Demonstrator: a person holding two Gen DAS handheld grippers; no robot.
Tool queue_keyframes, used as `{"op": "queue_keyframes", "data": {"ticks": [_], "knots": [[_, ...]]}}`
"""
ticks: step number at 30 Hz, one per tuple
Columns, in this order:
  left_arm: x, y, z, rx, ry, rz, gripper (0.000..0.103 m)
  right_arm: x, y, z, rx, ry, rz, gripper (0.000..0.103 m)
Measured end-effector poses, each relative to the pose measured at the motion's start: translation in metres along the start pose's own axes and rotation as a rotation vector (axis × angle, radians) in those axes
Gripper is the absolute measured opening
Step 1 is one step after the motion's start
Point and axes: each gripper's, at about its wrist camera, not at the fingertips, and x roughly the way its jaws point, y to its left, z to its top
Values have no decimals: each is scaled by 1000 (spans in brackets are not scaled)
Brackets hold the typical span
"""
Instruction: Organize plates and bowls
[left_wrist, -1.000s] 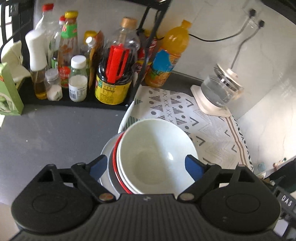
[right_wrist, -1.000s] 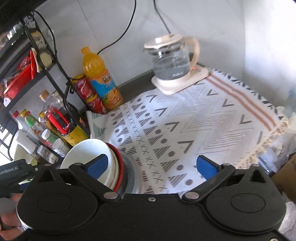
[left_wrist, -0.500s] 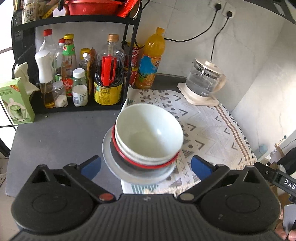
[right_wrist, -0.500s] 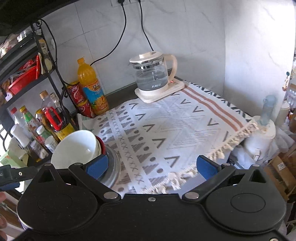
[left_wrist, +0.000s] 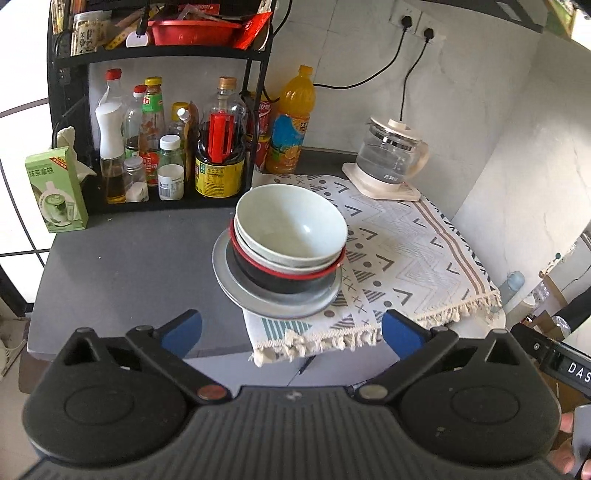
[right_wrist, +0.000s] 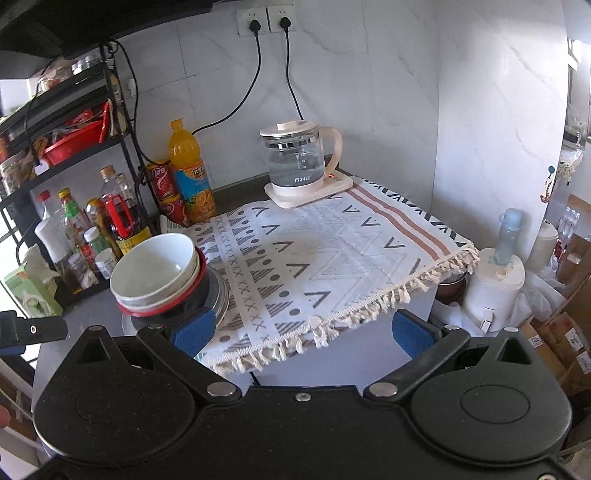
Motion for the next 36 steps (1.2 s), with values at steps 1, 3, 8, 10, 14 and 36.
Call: {"op": "queue_keyframes", "data": {"ticks": [1,3,8,10,14,36], "knots": [[-4,-1,-4,4,-4,-3,103,-4,0,-3,-4,-1,3,103],[-9,-2,-10,16,-6,-7,103,-11,0,-7,-13,-1,10,103],[-22,-7,-22,69,-28,5,103,-25,2,-15,-34,-7,17,103],[-27,-9,-25,95,-39,13,103,-28,4,-17,-44,-3,23,103],[-34,-8,-31,117,-58,15,103,-35,5,-22,-59,2,32,103],[-54,-13,-61,170,-67,23,103,-60,-9,-40,-73,15,43,103]]}}
